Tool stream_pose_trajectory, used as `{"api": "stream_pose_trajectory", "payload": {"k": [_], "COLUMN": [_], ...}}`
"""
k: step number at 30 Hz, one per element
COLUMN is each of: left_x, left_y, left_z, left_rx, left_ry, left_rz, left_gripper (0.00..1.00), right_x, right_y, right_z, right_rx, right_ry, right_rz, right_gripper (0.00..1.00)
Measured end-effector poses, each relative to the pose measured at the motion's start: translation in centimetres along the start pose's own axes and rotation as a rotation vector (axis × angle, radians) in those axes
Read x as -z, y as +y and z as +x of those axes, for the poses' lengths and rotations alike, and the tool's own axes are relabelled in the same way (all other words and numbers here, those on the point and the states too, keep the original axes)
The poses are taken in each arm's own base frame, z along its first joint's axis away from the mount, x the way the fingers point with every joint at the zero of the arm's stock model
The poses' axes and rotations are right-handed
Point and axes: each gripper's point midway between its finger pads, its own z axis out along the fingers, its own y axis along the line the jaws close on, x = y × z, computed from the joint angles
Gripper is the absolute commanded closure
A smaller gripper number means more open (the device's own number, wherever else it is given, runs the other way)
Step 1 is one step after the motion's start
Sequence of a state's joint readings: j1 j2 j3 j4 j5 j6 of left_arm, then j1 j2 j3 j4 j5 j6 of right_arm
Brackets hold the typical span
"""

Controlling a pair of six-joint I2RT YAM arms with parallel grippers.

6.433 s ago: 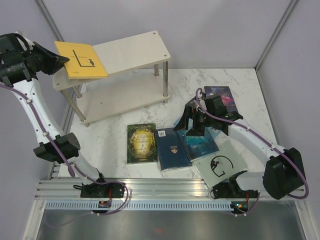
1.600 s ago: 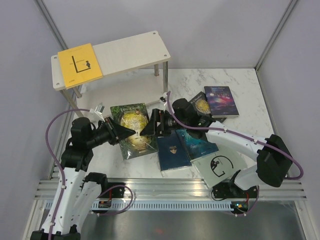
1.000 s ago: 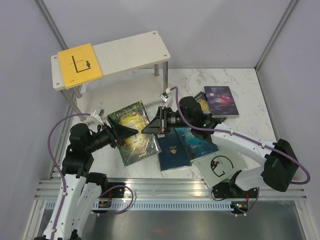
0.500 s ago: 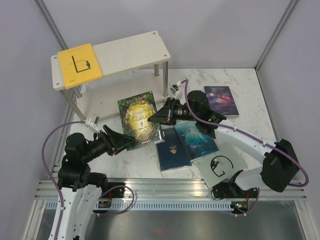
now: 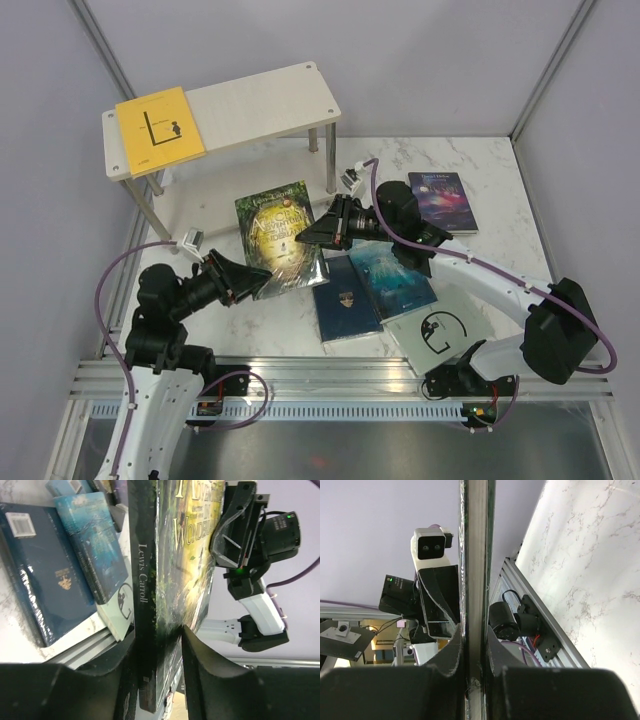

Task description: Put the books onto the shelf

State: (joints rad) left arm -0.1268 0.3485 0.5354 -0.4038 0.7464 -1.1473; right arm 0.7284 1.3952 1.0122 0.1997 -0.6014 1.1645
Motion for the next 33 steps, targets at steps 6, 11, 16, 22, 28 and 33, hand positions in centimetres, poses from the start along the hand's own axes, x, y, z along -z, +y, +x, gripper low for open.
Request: {"api": "stream_pose_trajectory", "payload": {"k": [6,11,16,22,28,33], "left_x": [-0.4,-0.3,0.0,0.4,0.6,2.0], "left_y": [-1.3,-3.2,-5.9,-10.8,-16.3,-19.6], "left_z": [-0.5,-1.1,-2.1,-5.1,-9.9,-15.7], "left_rx": [0.024,0.031,-0.011,-0.143,-0.313,-0.415], "left_ry": [-0.003,-0.009,0.007,0.005,-0.058,-0.183], "left_rz": [0.075,0.128,0.071,-0.035,-0.093,-0.108], "left_gripper": [0.79,0.98,0.98,0.98,0.98,0.98], "right_x": [-0.3,-0.2,-0.1,1.1,4.3,5.1], "right_y": [0.5,1.1,1.9,3.3,3.5,2.4], "right_z": [-0.2,-0.8,-1.4,-2.3,-5.2,-5.4], "right_rx": [-0.009,-0.01,-0.003,0.073,0.097,0.08], "right_ry": [0.002,-0.008,-0.021,-0.06,-0.157,-0.167], "right_rz": [-0.035,-0.076,-0.087,-0.072,-0.043,-0.005], "right_gripper": [1.0,0.97,0.36,0.23,0.22,0.22]}}
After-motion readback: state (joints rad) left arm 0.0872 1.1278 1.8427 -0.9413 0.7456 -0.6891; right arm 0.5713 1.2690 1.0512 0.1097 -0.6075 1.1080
